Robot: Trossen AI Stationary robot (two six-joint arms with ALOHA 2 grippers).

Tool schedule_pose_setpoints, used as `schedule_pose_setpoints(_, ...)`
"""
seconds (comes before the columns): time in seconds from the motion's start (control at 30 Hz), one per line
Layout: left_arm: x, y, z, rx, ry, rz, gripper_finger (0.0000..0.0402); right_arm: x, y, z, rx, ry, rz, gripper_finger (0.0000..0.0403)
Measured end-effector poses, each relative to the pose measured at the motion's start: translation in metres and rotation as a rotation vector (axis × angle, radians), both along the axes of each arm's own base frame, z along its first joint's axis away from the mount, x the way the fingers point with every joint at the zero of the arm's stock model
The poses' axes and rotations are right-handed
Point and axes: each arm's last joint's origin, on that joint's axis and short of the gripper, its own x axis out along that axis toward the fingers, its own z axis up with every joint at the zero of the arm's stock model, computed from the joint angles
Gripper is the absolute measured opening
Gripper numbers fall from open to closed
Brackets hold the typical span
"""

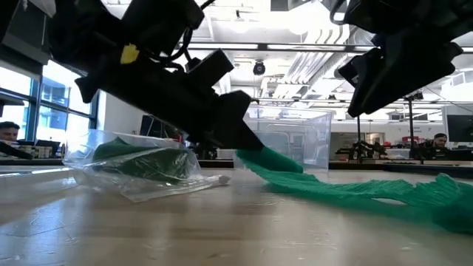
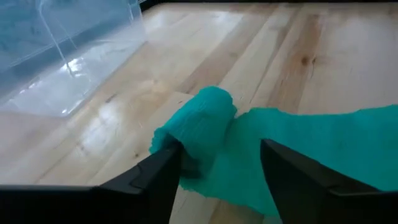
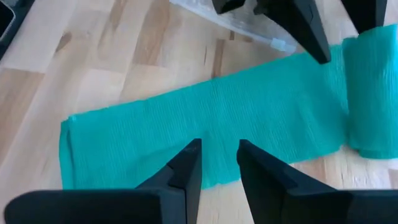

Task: Roll bandage
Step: Roll the blue bandage

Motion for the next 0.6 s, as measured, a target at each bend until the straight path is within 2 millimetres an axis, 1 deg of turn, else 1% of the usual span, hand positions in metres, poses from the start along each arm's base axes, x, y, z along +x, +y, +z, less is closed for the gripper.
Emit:
schedule_pose_setpoints(0.1,-0.004,0.001,-0.003,-0.034,0.036,0.023,0.0219,0.003,0.001,-0.001,0.010,-0.020,-0.001,0.0097)
schedule_pose_setpoints(0.17,-0.006,0.002,-0.005,-0.069,0.021,0.077,0.0219,0.008,0.004,-0.005,0.021,-0.036,0.000,0.0097)
schedule_pose_setpoints(0.23,-0.007,0.003,-0.006,-0.102,-0.013,0.141,0.0216,0.012,0.006,-0.013,0.020,-0.022,0.002,0.0097)
schedule_pose_setpoints(0.33,-0.009,0.000,-0.006,-0.111,-0.043,0.185,0.0212,0.019,0.009,-0.029,0.029,-0.003,-0.016,0.0097)
schedule_pose_setpoints(0.5,-0.014,-0.009,-0.002,-0.131,-0.065,0.202,0.0207,0.023,0.011,-0.060,0.021,0.094,-0.063,0.0096)
schedule_pose_setpoints(0.57,-0.018,-0.010,0.002,-0.150,-0.063,0.219,0.0205,0.024,0.012,-0.068,0.022,0.121,-0.075,0.0096)
schedule_pose_setpoints(0.6,-0.018,-0.011,0.004,-0.161,-0.071,0.222,0.0204,0.024,0.013,-0.069,0.029,0.123,-0.068,0.0096)
